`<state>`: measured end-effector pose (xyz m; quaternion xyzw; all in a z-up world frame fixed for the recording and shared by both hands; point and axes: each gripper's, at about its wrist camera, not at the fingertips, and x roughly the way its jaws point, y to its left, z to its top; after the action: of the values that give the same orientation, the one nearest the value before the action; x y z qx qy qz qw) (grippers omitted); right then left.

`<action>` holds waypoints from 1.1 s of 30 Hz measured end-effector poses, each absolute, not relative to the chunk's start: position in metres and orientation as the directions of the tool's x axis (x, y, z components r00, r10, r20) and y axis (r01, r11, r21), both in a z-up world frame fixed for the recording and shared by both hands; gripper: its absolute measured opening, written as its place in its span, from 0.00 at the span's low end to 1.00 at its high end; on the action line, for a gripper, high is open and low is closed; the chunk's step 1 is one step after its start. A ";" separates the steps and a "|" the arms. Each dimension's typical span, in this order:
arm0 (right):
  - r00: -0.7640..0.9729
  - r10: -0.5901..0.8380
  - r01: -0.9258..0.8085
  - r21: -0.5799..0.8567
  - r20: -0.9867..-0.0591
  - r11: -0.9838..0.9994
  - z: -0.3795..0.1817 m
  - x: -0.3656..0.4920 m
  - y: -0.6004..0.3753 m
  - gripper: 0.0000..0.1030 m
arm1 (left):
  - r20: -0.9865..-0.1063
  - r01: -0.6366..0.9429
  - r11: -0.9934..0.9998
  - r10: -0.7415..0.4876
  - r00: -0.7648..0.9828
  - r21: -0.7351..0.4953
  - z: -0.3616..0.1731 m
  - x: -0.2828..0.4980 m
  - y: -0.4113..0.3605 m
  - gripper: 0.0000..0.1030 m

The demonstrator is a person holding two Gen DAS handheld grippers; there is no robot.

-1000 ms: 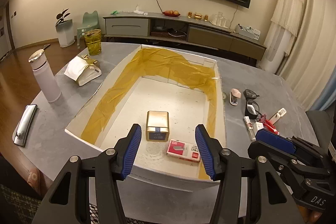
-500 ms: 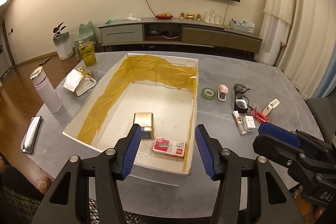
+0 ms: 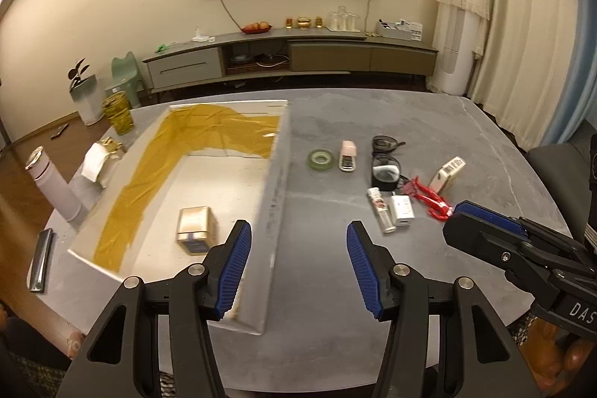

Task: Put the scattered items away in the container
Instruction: 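Move both open tools back toward the scattered items on the table, then grasp the clear lighter with the left tool while the right tool grasps the red figure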

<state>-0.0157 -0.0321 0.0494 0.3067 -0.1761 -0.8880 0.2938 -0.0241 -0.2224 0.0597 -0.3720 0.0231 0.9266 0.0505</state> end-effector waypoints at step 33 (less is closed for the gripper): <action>-0.678 -0.351 0.053 0.433 -0.646 -0.900 -0.036 -0.094 0.086 0.38 | -0.828 -0.229 -0.970 0.196 -0.526 -0.084 -0.062 -0.152 -0.122 0.53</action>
<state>-0.0938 0.0865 -0.0359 0.3851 -0.1934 -0.8953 0.1128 -0.1519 -0.1216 -0.0617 -0.4716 0.0178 0.8732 0.1217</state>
